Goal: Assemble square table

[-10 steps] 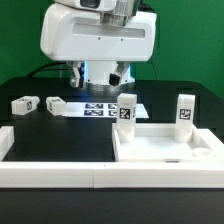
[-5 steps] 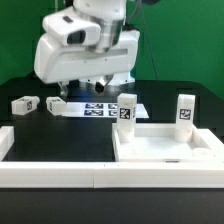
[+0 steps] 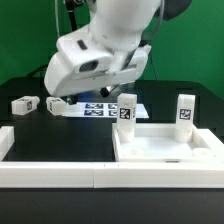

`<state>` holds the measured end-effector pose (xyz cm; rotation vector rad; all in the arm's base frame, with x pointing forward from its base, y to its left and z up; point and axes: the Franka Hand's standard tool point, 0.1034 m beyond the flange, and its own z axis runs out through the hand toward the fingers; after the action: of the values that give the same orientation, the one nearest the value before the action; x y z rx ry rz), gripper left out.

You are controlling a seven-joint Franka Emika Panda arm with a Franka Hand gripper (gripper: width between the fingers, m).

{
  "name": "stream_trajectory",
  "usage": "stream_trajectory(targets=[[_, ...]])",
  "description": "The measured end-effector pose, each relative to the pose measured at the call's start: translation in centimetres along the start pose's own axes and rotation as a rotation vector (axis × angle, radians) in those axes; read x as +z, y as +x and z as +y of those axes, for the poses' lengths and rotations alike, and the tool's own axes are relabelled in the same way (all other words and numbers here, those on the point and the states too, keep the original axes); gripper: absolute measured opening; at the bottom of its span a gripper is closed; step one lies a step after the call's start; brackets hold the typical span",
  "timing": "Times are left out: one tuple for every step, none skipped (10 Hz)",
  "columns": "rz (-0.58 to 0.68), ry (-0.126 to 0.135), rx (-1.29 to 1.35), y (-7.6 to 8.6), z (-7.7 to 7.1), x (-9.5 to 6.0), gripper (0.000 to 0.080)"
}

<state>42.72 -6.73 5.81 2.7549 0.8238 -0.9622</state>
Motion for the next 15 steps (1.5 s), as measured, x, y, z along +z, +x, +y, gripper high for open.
stream_trajectory(targets=[[-0.095, -0.004, 0.002, -2.3, -0.8, 2.6, 0.0649], [-0.169, 0.022, 0.005, -3.9, -1.3, 4.2, 0.0649], [-0.235, 0.046, 0.012, -4.7, -1.3, 5.3, 0.0649], [-0.297, 0.052, 0.011, -4.3, -1.4, 5.0, 0.0649], [-0.31, 0.047, 0.003, -3.7, -1.4, 4.9, 0.0649], [-0.309, 0.049, 0.005, -3.8, -1.4, 4.9, 0.0649], [-0.309, 0.047, 0.011, -3.8, -1.3, 5.1, 0.0649], [-0.31, 0.052, 0.02, -4.4, -1.4, 6.0, 0.0649], [-0.322, 0.069, 0.035, -6.0, -1.5, 7.6, 0.0649], [-0.318, 0.075, 0.043, -7.3, -1.6, 8.7, 0.0649], [-0.309, 0.083, 0.056, -8.2, -1.5, 9.6, 0.0649], [-0.305, 0.083, 0.055, -8.3, -1.4, 9.8, 0.0649], [-0.306, 0.082, 0.054, -8.2, -1.4, 9.8, 0.0649], [-0.306, 0.082, 0.054, -8.2, -1.4, 9.8, 0.0649], [-0.307, 0.083, 0.054, -8.2, -1.4, 9.9, 0.0649]])
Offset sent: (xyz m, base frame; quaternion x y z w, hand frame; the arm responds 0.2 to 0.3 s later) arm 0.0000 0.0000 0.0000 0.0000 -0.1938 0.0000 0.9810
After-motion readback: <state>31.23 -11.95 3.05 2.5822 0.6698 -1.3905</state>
